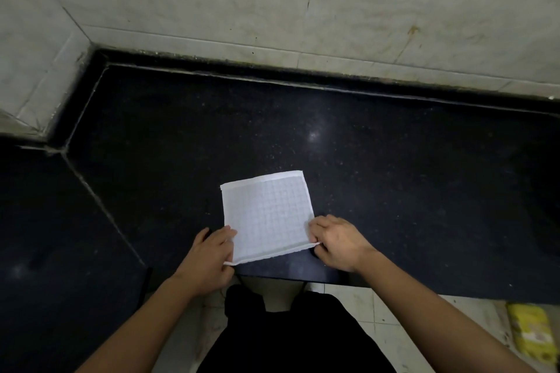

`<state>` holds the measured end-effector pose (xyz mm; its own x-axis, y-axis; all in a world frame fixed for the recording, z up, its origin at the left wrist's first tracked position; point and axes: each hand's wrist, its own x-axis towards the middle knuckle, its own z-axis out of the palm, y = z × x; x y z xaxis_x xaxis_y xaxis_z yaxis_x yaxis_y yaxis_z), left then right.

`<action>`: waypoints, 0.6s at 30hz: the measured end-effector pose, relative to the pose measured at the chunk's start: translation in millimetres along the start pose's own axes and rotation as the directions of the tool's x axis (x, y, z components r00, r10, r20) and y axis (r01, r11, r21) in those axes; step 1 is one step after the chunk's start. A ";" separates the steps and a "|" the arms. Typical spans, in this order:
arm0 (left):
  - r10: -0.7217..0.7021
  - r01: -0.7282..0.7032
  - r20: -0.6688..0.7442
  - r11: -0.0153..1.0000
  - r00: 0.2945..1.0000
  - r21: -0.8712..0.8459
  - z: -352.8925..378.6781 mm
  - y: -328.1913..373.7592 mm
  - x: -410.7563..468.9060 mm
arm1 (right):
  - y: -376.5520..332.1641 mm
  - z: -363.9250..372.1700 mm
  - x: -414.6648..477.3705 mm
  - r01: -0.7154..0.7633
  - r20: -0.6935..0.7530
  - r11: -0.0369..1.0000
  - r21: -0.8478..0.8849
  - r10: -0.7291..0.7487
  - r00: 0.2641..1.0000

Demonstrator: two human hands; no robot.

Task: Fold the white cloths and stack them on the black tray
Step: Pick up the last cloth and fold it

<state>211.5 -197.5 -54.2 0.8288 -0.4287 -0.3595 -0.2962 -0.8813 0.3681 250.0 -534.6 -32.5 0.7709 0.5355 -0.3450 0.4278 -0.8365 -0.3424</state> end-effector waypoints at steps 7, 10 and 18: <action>-0.058 0.094 0.167 0.973 0.984 -0.212 -28.9 2.7 9.0 | 11.2 -8.2 8.6 -0.059 0.049 0.992 0.111 0.054 0.997; -0.139 0.155 0.070 0.898 0.988 -0.412 -41.2 -0.6 15.3 | 19.4 -16.3 14.6 -0.232 0.064 0.897 0.378 0.224 0.972; -0.595 0.378 -0.017 0.531 0.803 -0.758 -49.8 -13.8 57.7 | 29.8 -26.9 63.2 -0.351 0.068 0.473 0.808 0.517 0.853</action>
<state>287.1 -200.2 -37.3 0.8502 0.1836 -0.4935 0.5156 -0.4798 0.7099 324.2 -528.8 -40.9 0.8466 0.0323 -0.5312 -0.4500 -0.4895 -0.7469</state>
